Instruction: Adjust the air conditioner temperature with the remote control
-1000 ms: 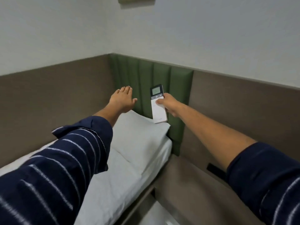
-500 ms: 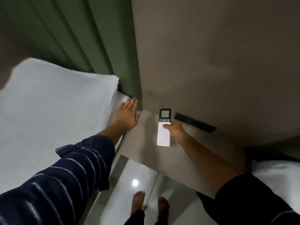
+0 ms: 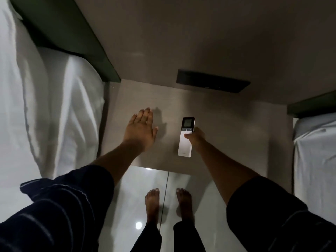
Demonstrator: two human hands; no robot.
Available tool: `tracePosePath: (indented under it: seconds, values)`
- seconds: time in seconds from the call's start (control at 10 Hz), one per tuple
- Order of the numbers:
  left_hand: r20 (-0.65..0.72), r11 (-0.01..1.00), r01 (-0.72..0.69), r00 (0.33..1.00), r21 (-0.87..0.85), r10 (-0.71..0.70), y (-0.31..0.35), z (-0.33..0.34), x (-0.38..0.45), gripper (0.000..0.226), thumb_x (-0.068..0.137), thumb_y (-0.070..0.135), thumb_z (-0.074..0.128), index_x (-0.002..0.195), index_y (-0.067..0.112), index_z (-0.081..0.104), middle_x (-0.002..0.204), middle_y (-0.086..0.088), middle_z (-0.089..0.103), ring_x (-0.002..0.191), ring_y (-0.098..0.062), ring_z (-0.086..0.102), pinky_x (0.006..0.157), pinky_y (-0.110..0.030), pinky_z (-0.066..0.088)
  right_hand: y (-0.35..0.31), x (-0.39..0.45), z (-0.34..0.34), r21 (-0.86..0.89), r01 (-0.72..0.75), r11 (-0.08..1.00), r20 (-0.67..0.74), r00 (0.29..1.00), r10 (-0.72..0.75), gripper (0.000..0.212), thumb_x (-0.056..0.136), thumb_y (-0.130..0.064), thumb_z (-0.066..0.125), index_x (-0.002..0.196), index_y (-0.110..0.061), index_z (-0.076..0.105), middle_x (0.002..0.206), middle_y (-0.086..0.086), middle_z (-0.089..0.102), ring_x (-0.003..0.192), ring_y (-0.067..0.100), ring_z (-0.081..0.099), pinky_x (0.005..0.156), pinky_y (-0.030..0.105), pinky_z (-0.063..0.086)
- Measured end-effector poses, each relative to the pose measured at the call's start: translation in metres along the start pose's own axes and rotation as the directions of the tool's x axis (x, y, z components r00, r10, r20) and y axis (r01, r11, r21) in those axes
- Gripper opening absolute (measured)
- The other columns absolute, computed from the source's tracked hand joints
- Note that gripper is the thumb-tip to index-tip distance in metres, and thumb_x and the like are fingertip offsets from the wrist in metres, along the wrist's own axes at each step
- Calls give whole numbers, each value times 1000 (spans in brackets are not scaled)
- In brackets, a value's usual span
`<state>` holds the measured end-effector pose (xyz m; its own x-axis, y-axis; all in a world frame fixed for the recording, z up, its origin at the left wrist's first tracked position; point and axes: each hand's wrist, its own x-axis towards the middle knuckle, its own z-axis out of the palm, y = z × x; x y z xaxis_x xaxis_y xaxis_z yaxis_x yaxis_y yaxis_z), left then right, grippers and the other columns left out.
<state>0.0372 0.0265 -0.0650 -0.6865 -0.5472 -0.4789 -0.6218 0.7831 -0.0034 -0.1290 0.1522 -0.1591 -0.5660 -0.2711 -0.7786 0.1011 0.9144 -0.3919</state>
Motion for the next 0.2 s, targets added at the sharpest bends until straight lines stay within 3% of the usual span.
tracePosePath:
  seconds: [0.2]
  values:
    - [-23, 998, -55, 998, 0, 55, 14, -9, -6, 68, 99, 46, 15, 155, 9, 2, 165, -9, 4, 152, -24, 5, 121, -36, 2, 3, -11, -10, -53, -27, 998, -24, 999, 26, 45, 87, -9, 65, 129, 1, 53, 131, 20, 60, 120, 34, 58, 96, 34, 47]
